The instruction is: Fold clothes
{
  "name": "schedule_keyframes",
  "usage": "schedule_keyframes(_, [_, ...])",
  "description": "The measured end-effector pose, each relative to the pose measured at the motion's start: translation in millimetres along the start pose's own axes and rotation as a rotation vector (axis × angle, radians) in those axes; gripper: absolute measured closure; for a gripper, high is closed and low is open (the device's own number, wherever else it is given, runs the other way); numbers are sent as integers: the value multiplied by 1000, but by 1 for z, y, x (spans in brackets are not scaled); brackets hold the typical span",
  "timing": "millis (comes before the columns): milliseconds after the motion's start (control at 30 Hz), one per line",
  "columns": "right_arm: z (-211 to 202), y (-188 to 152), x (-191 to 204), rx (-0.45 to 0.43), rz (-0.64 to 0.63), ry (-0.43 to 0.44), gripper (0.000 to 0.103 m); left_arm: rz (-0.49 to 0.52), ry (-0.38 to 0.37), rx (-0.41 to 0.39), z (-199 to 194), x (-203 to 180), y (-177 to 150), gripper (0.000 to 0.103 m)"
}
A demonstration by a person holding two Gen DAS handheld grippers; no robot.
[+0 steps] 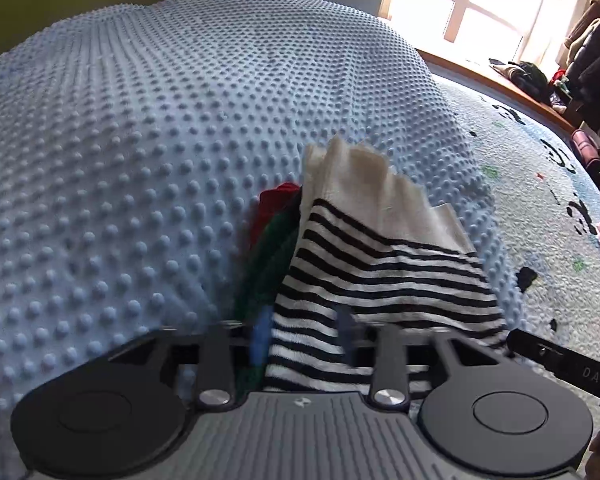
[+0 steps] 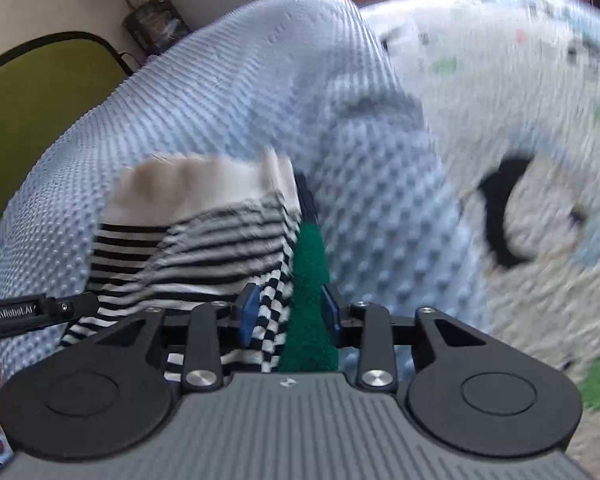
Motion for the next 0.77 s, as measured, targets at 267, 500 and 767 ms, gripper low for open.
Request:
schedule_keyframes(267, [-93,5,57,-7,-193,-43,18,104,62,24,-84,-30,8,0])
schedule_keyframes(500, [-125,4,65,48,-163,-29,10,134,66,61,-110,-49,-4,0])
schedule_keyframes(767, [-134,5,63,80,-119,-43,8,119,55,79,-119,-57,-18,0])
Point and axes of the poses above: each gripper's, at about its wrist camera, not at the fingertips, and z roughly the way its jaws point, x to its left, y to its top, the point moved 7 cm from there along z, roughly the way its jaws point, and after that the axes turned 6 degrees about z, right-handed, at the moved point
